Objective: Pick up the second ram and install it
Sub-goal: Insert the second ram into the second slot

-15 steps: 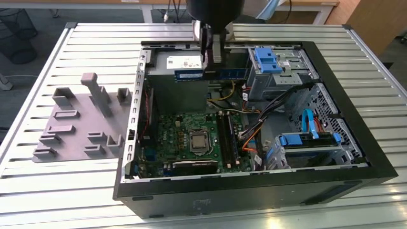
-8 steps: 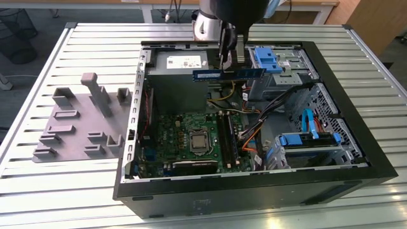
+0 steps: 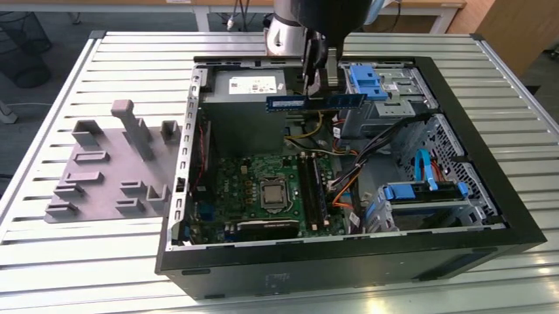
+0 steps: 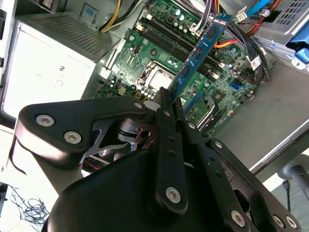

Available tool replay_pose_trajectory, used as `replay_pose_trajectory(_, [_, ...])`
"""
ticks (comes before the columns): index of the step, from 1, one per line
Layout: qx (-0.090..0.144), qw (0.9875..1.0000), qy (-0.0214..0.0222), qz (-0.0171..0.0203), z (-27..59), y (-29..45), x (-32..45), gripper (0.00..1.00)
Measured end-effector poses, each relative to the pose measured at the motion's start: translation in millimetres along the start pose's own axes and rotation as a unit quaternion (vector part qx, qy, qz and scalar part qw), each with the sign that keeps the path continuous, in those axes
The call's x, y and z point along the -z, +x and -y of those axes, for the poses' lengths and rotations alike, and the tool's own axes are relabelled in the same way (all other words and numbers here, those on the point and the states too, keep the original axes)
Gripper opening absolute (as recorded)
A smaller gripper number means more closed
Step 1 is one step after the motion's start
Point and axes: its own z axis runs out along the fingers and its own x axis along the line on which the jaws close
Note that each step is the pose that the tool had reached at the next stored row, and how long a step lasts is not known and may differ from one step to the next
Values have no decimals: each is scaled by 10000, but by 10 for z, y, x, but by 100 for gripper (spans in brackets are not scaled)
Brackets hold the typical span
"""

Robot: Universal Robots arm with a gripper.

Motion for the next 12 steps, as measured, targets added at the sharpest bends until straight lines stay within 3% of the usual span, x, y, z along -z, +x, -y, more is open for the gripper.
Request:
replay_pose_trajectory(10, [43,10000,-1,0,0,0,0,14])
replay_pose_trajectory(12, [-65,10000,2,0,0,0,0,14])
